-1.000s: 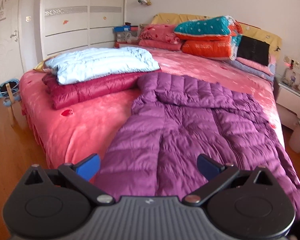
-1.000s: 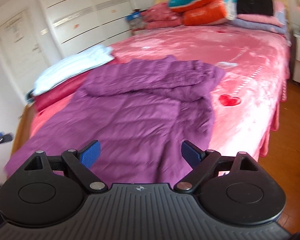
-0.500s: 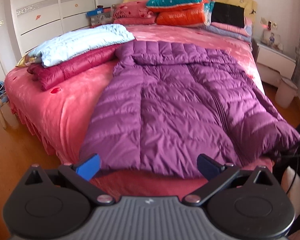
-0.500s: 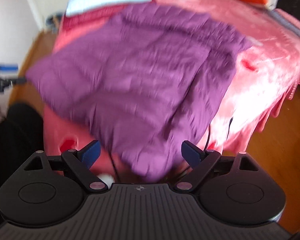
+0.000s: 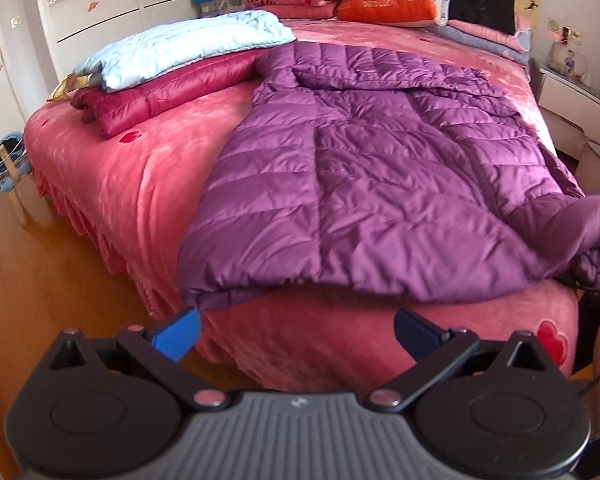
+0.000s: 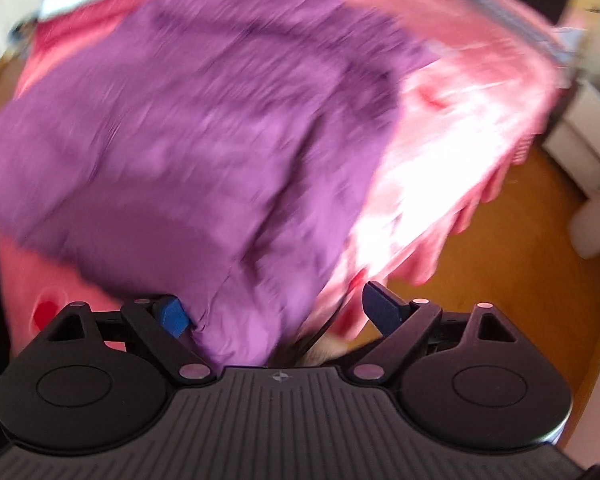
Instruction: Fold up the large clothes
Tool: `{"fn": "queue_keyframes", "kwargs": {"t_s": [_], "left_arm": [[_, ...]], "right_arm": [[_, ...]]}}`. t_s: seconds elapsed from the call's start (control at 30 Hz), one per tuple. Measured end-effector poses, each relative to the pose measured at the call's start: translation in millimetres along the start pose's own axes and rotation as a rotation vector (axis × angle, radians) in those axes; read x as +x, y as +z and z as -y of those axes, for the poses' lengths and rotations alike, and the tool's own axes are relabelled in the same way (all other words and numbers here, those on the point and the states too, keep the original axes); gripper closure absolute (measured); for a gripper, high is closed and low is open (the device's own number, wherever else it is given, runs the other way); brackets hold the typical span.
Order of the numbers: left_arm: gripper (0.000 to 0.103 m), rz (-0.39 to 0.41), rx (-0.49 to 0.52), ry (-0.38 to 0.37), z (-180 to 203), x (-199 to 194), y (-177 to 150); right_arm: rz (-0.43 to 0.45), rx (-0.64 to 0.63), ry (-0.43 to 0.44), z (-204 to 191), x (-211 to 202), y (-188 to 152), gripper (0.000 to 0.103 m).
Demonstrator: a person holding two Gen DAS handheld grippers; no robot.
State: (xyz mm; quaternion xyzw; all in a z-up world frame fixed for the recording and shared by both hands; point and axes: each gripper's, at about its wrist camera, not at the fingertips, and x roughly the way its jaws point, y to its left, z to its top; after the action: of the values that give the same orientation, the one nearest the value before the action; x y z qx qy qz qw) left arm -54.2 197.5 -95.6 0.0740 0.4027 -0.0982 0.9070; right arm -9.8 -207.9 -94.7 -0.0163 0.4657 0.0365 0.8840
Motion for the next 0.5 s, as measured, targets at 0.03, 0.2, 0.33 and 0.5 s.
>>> {"fn": "queue_keyframes", "kwargs": {"t_s": [0.03,0.2,0.33,0.5], "left_arm": [[0.0,0.0,0.001,0.005,-1,2,1],[0.0,-0.032,0.044,0.072,-1,18,5],[0.001,-0.025,0.029,0.109,-8,28,11],[0.001,0.012,-0.056,0.132,-23,34,20]], "right_arm": [[0.02,0.026,-0.014,4,0,1,0.0],[0.122,0.107,-0.017,14,-3,4,0.0],[0.203,0.153,-0.063,19,0,8,0.0],[0.201,0.187,-0.073,25,6,10,0.0]]}}
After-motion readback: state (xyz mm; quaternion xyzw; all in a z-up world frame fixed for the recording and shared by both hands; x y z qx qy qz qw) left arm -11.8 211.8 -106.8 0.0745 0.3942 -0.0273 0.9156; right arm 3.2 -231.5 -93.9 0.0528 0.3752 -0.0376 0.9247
